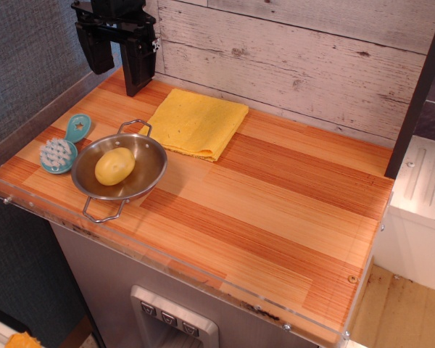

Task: Violently shove towel to right edge of table

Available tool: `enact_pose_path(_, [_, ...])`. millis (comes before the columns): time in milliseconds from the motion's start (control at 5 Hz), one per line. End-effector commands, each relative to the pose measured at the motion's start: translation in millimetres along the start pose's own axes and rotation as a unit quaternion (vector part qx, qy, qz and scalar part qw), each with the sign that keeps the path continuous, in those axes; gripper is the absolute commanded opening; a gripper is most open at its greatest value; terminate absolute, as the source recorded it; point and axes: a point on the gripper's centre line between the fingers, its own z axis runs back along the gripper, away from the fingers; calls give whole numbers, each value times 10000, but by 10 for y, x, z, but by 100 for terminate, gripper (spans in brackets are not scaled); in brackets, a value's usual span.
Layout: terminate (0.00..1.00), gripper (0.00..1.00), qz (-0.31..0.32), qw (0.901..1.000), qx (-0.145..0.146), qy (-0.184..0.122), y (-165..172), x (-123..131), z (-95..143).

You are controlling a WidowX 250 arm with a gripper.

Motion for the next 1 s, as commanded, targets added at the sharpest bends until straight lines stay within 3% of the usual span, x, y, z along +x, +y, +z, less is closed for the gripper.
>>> enact_pose_path(0, [0, 100, 0, 10000, 0, 0, 0, 0, 0])
enact_pose_path(200, [0, 100, -61, 9975, 605, -363, -232, 190, 1])
enact_pose_path(400, [0, 100, 135, 9932, 925, -697, -377, 347, -75])
enact_pose_path(800, [0, 100, 414, 9882, 906, -1159, -339, 509, -195])
